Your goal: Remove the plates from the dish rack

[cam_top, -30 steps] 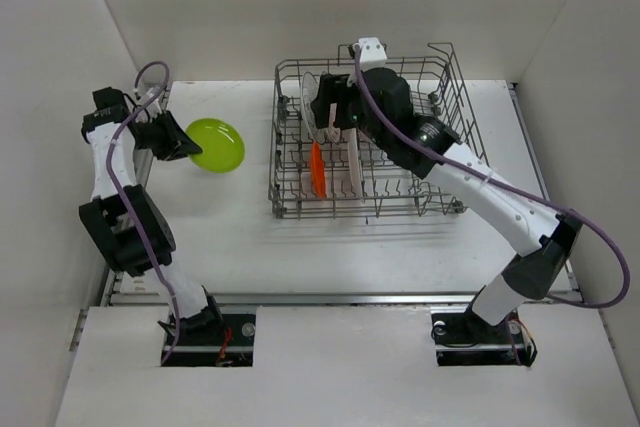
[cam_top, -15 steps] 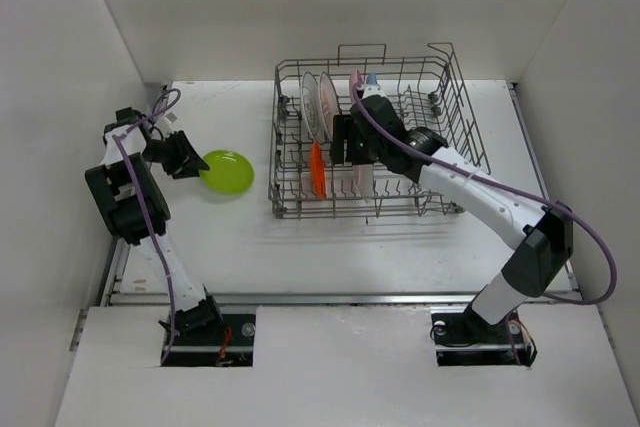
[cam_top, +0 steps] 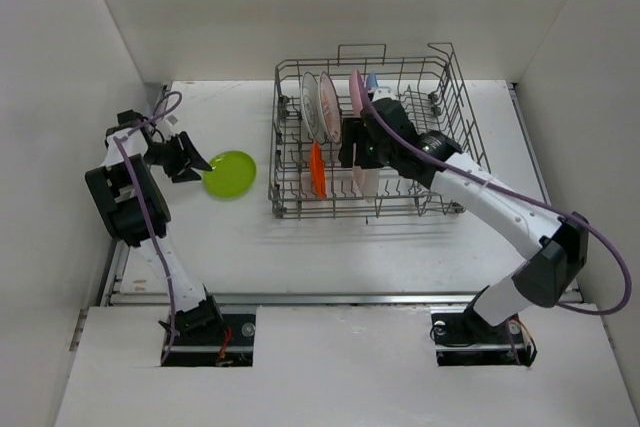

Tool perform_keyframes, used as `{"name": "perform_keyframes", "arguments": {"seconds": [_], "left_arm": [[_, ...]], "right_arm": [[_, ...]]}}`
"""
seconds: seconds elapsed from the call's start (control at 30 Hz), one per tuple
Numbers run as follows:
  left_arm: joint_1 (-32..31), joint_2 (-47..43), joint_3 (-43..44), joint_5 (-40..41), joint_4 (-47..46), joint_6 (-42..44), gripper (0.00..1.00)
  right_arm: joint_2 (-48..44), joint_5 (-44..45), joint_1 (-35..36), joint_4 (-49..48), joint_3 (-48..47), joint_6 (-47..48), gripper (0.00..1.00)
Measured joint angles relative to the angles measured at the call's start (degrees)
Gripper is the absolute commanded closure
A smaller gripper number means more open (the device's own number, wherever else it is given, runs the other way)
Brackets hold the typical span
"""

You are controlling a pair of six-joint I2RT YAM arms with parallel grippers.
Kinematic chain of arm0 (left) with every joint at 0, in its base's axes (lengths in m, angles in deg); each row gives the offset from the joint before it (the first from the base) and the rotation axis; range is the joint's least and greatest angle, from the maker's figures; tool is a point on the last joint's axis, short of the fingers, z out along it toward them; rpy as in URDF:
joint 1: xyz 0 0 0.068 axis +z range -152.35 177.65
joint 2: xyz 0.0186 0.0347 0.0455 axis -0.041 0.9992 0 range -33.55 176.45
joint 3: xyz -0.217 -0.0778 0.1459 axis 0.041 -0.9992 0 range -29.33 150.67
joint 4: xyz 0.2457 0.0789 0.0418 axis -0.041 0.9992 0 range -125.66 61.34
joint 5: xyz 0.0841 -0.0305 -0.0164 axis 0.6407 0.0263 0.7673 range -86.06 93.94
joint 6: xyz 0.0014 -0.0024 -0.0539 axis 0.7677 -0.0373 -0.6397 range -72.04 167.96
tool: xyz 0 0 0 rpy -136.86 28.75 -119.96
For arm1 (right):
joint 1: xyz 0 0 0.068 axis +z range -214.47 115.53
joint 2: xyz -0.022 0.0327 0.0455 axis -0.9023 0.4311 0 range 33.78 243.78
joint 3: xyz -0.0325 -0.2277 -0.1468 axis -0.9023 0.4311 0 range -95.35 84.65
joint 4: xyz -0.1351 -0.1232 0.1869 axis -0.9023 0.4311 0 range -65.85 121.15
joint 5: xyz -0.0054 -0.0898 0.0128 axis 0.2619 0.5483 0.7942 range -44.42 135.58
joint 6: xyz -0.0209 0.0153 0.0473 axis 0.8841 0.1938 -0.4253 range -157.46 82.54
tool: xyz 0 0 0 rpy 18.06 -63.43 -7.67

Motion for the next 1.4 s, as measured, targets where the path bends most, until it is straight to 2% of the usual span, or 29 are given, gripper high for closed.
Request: {"name": "perform_keyframes", "arguments": {"seconds": [0.3, 0.47, 0.53, 0.57, 0.67, 0.7, 0.8, 1.03, 1.2, 1.3, 1.4], "left_arm": [[0.0, -10.4, -0.2, 1.2, 0.5, 0.4, 0.50], [0.0, -14.5, 0.2, 1.5, 2.6, 1.2, 0.49], [0.0, -15.0, 0.4, 1.5, 3.8, 1.7, 0.49], [0.0, -15.3, 0.5, 1.5, 4.3, 2.0, 0.49], [0.0, -16.5, 0.5, 1.5, 6.2, 3.0, 0.47], [0.0, -17.1, 0.4, 1.5, 6.7, 3.2, 0.47], [0.0, -19.5, 0.4, 1.5, 8.2, 4.3, 0.47], [-0.5, -25.0, 0.4, 1.5, 10.1, 5.9, 0.45], [-1.7, -26.1, 0.4, 1.5, 10.9, 6.2, 0.45], [-2.3, -26.1, 0.4, 1.5, 11.2, 6.2, 0.45], [-2.4, -26.1, 0.5, 1.5, 11.6, 6.2, 0.44]], "right_arm": [[-8.0, 0.3, -0.5, 0.2, -3.3, 2.4, 0.29], [-3.6, 0.1, -1.6, 1.0, -4.0, 3.0, 0.29], [0.1, -0.7, -1.9, 1.0, -3.5, 3.7, 0.32], [1.9, -1.2, -2.0, 1.0, -3.1, 3.9, 0.35], [6.4, -2.1, -2.1, 1.2, -2.0, 4.9, 0.68], [7.6, -2.1, -2.1, 1.4, -1.7, 5.2, 0.85], [8.0, -1.9, -1.9, 1.6, -1.7, 4.1, 1.00], [4.6, -1.0, -0.5, 5.7, -6.4, 6.8, 1.00], [0.6, 7.8, 3.5, 5.2, -14.3, 15.1, 1.00], [-4.1, 12.8, 8.2, 4.8, -16.5, 19.7, 1.00], [-7.0, 14.6, 15.8, 4.9, -17.8, 24.0, 1.00]]}}
